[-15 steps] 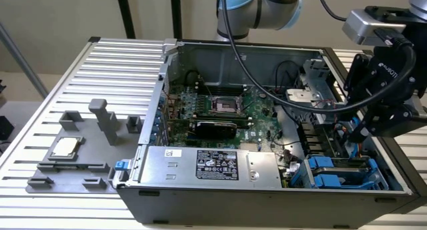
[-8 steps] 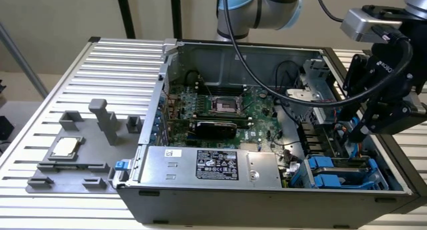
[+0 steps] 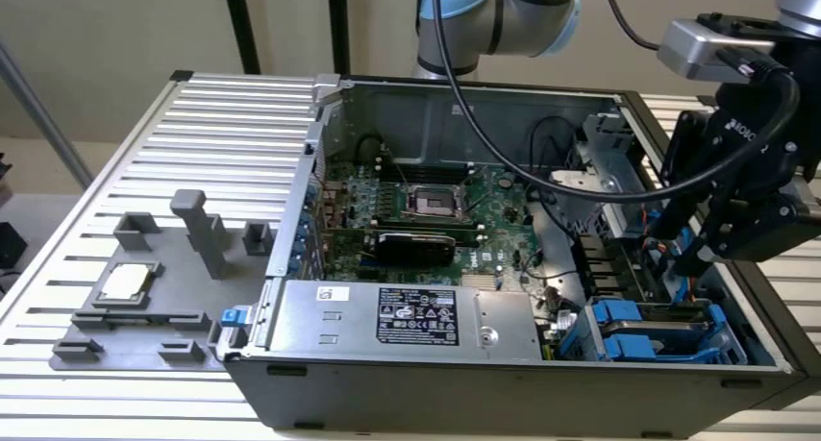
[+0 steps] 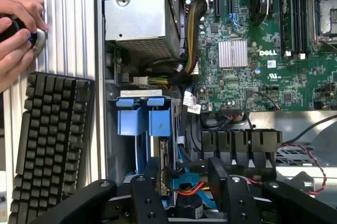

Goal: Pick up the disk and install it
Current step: 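Insert the second disk wire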

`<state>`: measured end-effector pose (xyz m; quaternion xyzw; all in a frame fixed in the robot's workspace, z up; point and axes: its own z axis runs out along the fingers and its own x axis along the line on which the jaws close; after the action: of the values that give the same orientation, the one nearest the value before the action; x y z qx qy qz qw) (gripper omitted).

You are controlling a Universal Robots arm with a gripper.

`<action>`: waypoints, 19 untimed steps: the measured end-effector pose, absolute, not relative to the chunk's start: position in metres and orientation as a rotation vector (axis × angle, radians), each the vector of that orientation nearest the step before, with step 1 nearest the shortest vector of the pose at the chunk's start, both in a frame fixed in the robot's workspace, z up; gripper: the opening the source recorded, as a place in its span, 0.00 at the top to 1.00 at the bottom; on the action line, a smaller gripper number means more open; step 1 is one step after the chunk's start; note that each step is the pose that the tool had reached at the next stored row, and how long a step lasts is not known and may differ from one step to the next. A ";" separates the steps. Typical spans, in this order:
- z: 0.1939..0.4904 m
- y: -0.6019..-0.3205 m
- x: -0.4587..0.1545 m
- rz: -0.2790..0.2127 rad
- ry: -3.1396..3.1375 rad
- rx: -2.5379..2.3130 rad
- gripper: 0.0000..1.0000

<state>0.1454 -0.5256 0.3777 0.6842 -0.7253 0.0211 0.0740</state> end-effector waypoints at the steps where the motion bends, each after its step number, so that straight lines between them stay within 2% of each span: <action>1: 0.377 -0.525 0.146 0.068 -2.173 2.050 0.49; 3: 0.377 -0.524 0.146 0.074 -2.168 2.044 0.51; 4: 0.377 -0.524 0.146 0.076 -2.166 2.042 0.59; 10: 0.377 -0.524 0.146 0.080 -2.153 2.031 0.61; 11: 0.377 -0.524 0.146 0.080 -2.151 2.029 0.68; 12: 0.377 -0.524 0.146 0.080 -2.148 2.027 0.68; 13: 0.377 -0.524 0.146 0.080 -2.146 2.025 0.75; 19: 0.377 -0.524 0.147 0.082 -2.129 2.009 0.75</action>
<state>0.1474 -0.5243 0.3772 0.6823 -0.7228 0.0277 0.1063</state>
